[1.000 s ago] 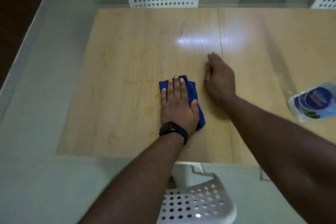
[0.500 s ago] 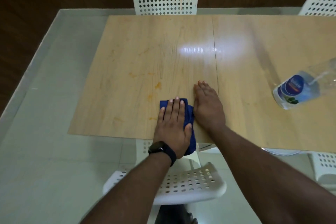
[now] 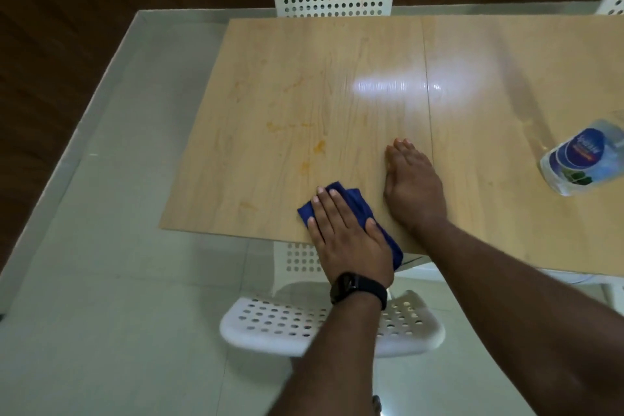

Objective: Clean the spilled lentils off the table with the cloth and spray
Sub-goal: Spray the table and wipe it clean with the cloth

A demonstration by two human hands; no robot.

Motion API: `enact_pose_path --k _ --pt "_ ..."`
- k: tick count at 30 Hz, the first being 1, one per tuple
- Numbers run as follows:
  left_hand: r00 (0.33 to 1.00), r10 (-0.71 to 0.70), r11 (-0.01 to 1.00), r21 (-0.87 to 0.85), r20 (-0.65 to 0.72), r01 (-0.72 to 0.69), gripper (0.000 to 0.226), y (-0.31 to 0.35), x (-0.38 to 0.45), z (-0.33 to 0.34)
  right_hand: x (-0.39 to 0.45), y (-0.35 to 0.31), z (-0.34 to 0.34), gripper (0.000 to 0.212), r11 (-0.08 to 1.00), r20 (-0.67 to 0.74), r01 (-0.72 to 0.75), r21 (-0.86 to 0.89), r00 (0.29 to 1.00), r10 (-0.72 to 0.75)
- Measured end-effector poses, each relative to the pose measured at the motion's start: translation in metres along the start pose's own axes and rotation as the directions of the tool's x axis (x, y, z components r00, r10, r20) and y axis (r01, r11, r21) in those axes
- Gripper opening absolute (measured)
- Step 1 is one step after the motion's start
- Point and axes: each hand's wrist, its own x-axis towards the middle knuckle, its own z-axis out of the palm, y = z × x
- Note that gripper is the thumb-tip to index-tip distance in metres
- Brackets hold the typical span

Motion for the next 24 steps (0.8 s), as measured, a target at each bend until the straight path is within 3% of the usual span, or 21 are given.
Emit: enact_pose_path --k 7,13,16,21,24 --pt "0.978 -0.202 0.979 0.03 -0.049 0.203 0.082 -0.022 0.072 -0.012 0.001 0.001 0.004 0.05 1.0 0.005 -0.009 -0.029 1.0 0.009" --pt "0.99 -0.135 0.987 -0.081 0.037 0.137 0.085 0.028 -0.008 0.0 0.0 0.001 0.008 0.049 0.998 -0.002 0.011 -0.062 1.0 -0.011" --pt "0.99 -0.142 0.989 -0.029 0.024 0.143 0.085 0.018 0.009 -0.004 0.003 0.004 0.005 0.049 0.998 0.002 0.017 -0.056 1.0 -0.017" --pt "0.962 -0.272 0.962 -0.016 -0.036 0.271 0.085 -0.002 0.052 -0.009 0.002 0.003 0.007 0.05 0.998 0.006 0.005 -0.057 1.0 -0.005" --pt "0.98 -0.198 0.978 -0.06 0.0 0.198 0.085 0.015 0.014 -0.009 0.001 -0.002 0.004 0.05 0.999 0.001 0.002 -0.053 1.0 -0.002"
